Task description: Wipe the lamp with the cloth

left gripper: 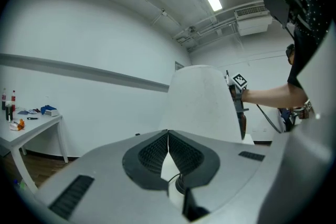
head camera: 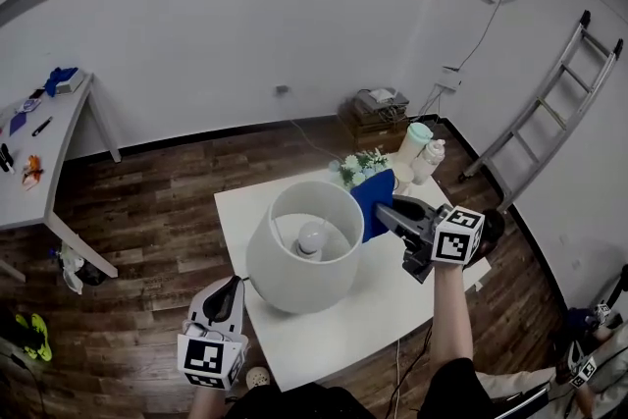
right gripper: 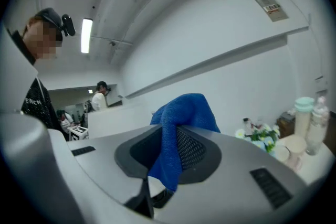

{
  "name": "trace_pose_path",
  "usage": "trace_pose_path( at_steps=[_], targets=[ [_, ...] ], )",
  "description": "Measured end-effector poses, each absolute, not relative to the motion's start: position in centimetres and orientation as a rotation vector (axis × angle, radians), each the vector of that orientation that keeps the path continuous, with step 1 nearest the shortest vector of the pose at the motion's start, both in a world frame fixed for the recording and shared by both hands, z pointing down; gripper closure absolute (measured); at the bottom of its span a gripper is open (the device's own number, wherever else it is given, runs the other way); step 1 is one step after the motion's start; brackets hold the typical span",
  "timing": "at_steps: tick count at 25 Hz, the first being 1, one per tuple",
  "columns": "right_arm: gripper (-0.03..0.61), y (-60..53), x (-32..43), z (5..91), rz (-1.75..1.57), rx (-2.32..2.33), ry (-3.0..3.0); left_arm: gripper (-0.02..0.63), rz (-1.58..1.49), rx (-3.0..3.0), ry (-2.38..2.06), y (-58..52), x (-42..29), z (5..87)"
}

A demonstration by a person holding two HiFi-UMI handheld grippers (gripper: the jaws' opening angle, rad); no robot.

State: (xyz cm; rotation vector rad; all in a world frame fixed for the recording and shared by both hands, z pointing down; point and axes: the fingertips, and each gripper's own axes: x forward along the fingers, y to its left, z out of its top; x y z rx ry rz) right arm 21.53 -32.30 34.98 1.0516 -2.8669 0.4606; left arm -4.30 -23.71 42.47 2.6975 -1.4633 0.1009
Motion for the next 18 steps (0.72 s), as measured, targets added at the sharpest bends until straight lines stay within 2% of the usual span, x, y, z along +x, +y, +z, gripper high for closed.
trace_pose_path(
  at_steps=[4, 7, 14, 18],
  targets=[
    [0.503, -33.9, 18.6, 29.3, 0.486, 0.701, -2.996, 0.603, 0.121, 2.715, -1.526, -26.8, -5.0, 41.1],
    [0.503, -35.0, 16.2, 28.2, 0.469, 0.460, -2.941, 0.603, 0.147, 2.736, -1.558, -29.2, -5.2, 40.2],
    [0.503, -37.1, 12.8, 32.8, 0.620, 0.134, -2.794, 0.603, 0.182, 2.743, -1.560, -32.1, -4.8, 39.6],
    [0.503, -38.4, 12.2, 36.3, 0.775, 0.096, -2.754, 0.601, 0.222, 2.725, -1.533, -32.0, -4.4, 40.9]
  ],
)
